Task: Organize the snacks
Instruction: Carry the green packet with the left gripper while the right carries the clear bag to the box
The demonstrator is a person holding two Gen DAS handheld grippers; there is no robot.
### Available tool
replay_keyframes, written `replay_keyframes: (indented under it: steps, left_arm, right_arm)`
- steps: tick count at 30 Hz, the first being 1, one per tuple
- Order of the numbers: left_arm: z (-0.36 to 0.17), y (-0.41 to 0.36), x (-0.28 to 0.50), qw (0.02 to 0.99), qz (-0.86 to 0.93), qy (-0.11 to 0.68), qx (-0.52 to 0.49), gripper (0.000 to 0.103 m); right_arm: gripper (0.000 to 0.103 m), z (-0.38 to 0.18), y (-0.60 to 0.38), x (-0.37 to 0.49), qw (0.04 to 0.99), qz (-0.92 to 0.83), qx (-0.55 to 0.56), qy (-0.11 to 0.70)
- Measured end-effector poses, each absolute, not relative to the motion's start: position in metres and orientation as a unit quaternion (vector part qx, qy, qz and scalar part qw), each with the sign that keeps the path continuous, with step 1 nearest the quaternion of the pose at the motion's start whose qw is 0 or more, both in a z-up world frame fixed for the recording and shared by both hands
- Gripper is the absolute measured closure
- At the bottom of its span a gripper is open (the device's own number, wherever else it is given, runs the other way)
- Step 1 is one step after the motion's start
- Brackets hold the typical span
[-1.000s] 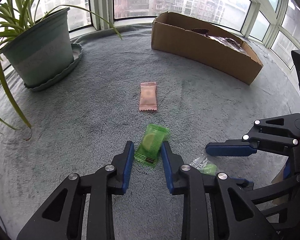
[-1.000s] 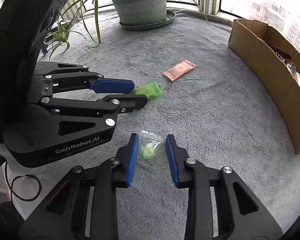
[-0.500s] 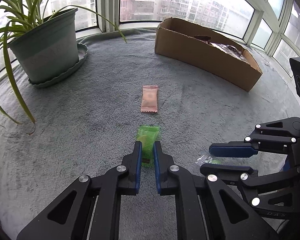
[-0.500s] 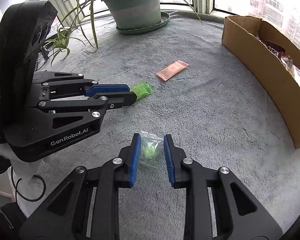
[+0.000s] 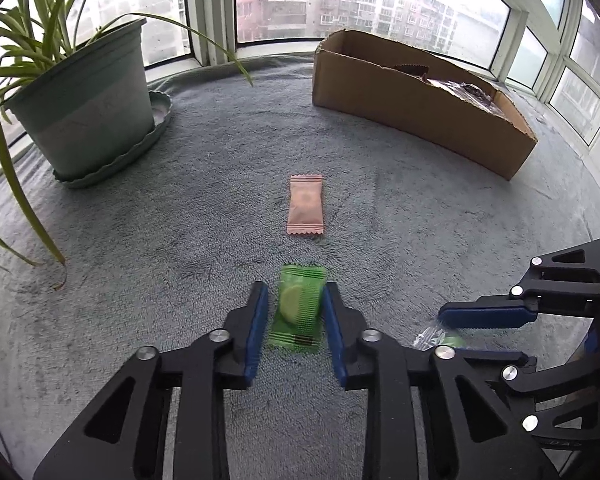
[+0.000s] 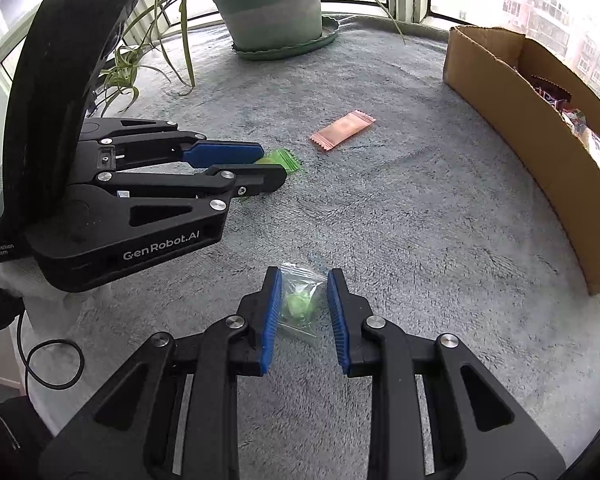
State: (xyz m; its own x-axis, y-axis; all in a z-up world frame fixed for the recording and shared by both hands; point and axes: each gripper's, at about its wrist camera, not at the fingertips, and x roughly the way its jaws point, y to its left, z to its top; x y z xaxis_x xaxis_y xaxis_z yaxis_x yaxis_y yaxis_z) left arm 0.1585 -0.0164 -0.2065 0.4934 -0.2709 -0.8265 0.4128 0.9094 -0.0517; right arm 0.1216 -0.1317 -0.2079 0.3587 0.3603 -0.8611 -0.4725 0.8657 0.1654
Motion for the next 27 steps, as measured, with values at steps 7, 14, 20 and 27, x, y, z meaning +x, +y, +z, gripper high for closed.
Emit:
replay_keyframes:
  steps: [7, 14, 20, 27]
  left_arm:
    - [-0.201, -0.008, 0.154, 0.866, -0.182, 0.462, 0.056, 0.084]
    - [-0.164, -0.016, 0.151, 0.884, -0.188, 0.425, 0.057, 0.084]
    - [-0.128, -0.040, 0.160, 0.896, -0.209, 0.387, 0.061, 0.084]
    - [-0.106, -0.079, 0.184, 0.900, -0.234, 0.361, 0.064, 0.084]
  right_arm:
    - [0.078, -0.199, -0.142, 0.120, 0.831, 0.248, -0.044, 0.497]
    - [0.078, -0.170, -0.166, 0.128, 0.851, 0.235, -0.038, 0.469]
    - [0.078, -0.139, -0.201, 0.146, 0.874, 0.205, -0.034, 0.439]
    - [0.078, -0.113, -0.252, 0.173, 0.896, 0.158, -0.027, 0.415]
